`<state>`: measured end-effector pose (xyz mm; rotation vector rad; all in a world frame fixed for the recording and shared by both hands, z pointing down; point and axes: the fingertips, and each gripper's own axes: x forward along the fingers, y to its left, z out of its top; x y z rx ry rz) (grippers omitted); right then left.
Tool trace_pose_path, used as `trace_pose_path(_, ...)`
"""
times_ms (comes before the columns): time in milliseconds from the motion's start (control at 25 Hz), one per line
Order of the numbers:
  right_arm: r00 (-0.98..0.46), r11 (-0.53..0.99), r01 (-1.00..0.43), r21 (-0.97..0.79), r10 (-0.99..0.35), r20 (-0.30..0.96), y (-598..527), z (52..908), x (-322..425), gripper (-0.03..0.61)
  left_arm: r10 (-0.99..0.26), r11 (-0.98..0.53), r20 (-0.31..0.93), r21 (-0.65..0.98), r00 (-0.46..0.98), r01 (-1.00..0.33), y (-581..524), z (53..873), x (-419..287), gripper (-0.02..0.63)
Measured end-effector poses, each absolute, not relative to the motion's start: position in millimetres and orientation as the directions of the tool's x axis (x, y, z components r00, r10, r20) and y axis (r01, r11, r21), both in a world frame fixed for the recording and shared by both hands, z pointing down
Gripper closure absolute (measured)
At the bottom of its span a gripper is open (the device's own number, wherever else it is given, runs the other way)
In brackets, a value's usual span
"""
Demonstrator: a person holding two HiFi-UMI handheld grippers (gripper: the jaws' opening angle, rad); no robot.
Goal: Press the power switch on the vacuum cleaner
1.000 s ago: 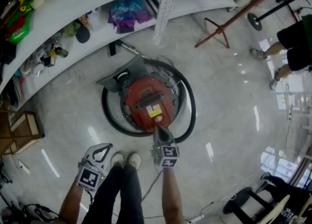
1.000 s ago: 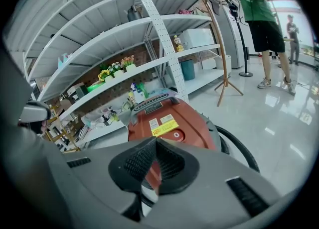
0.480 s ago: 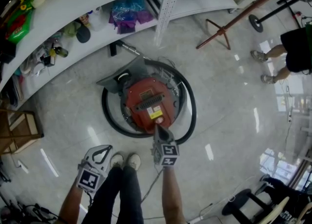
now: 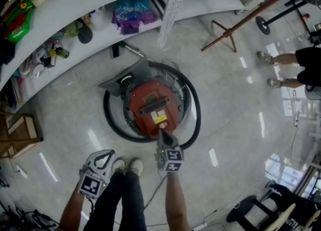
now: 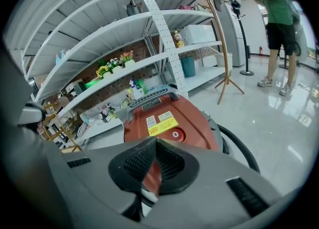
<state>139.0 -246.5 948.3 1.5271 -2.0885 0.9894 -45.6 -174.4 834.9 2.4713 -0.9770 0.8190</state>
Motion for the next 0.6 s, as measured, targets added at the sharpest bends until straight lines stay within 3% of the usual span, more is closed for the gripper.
trace_pose_path(600, -0.321, 0.155, -0.942, -0.297, -0.672, 0.668, -252.5, 951.4, 136.5, 0.566, -0.491, -0.699, 0.637, 0.12, 0.594, -0.705, -175.0, 843.4, -51.4, 0.607)
